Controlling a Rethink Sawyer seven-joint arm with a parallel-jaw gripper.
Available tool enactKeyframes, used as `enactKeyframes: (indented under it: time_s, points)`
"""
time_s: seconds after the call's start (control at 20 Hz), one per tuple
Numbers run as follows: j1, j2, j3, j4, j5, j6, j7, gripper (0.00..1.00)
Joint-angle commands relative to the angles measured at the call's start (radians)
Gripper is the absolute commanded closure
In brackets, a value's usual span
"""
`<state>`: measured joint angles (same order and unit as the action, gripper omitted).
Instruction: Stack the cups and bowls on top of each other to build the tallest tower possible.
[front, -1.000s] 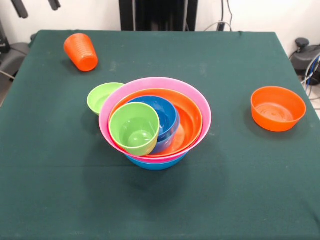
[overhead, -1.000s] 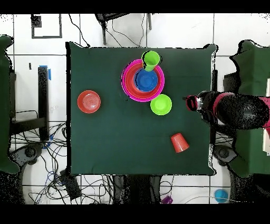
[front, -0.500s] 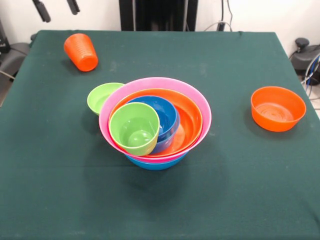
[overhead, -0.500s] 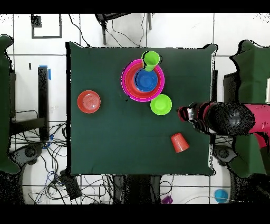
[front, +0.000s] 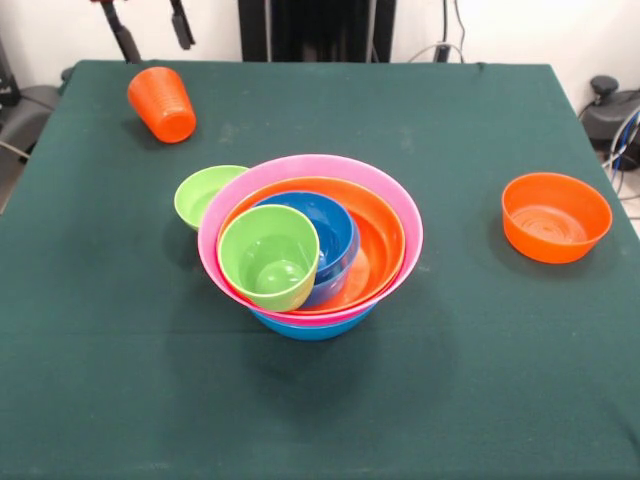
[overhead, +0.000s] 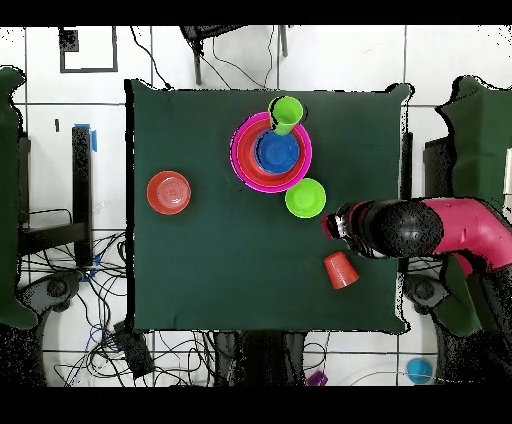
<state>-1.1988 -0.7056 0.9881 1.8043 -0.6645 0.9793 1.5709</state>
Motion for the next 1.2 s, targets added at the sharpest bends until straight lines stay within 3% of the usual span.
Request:
enactKeyframes:
  time_s: [0.05,0.6,1.2]
  points:
    - [0.063,0.085,-0.143,0.026,-0.113,-0.09,0.008,0.0]
    - [0.084,0.155,-0.175,-0.031,-0.143,-0.146,-0.068,0.0]
    - [0.083,0.299,-0.169,-0.124,-0.146,-0.168,-0.162,0.0]
